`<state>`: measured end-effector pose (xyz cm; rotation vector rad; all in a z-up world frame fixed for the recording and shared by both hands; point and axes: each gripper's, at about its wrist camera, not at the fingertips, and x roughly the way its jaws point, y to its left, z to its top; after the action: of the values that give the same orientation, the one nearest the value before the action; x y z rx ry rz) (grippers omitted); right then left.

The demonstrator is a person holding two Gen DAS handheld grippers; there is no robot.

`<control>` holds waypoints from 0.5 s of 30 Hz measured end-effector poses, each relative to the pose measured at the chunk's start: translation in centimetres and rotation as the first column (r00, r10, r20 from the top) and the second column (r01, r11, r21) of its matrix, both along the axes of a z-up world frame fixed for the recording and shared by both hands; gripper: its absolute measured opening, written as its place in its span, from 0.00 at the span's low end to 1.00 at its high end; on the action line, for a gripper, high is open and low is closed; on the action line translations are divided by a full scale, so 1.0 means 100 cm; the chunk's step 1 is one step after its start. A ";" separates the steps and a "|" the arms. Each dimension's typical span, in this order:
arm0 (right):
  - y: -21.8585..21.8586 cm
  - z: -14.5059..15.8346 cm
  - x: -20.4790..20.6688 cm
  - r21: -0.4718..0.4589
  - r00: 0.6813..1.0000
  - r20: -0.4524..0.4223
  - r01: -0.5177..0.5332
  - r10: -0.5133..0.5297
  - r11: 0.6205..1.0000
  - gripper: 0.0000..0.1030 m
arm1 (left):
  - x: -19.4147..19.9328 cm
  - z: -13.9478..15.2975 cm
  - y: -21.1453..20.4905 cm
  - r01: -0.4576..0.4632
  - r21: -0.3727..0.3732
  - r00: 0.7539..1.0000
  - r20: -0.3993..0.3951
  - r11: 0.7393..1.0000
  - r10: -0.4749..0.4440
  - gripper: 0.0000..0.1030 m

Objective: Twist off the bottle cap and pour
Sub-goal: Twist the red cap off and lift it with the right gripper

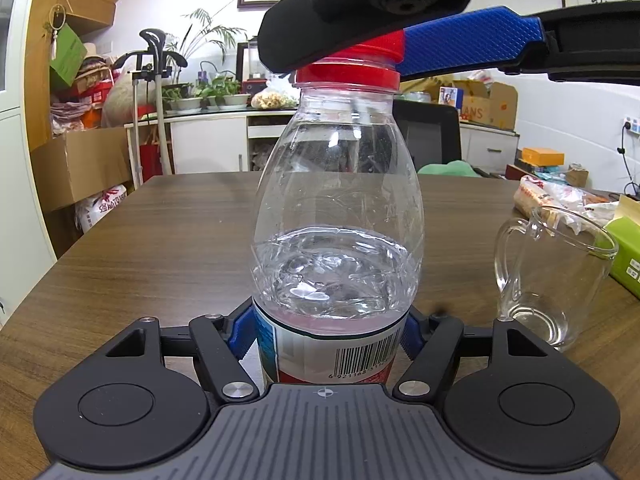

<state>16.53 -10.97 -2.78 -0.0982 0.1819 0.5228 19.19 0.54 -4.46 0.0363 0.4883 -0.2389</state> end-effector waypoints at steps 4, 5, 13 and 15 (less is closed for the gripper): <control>0.009 -0.003 -0.004 -0.010 1.000 0.020 0.002 -0.002 1.000 0.32 | -0.001 0.000 0.000 0.001 0.005 1.000 0.004 1.000 -0.001 0.68; 0.010 -0.004 -0.004 -0.012 1.000 0.025 0.003 -0.003 1.000 0.32 | -0.001 0.000 -0.001 0.002 0.008 1.000 0.004 1.000 -0.002 0.68; 0.018 -0.017 -0.019 0.000 1.000 0.007 -0.021 0.021 1.000 0.31 | -0.001 -0.001 -0.002 0.008 0.016 1.000 0.016 1.000 -0.008 0.60; 0.017 -0.019 -0.021 0.012 1.000 -0.004 -0.029 0.030 0.999 0.31 | -0.001 -0.002 -0.002 0.009 0.018 1.000 0.018 1.000 -0.009 0.60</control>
<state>14.43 -9.25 -4.66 -0.0887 0.1819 0.5534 19.07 0.30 -4.62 0.0581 0.4726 -0.2430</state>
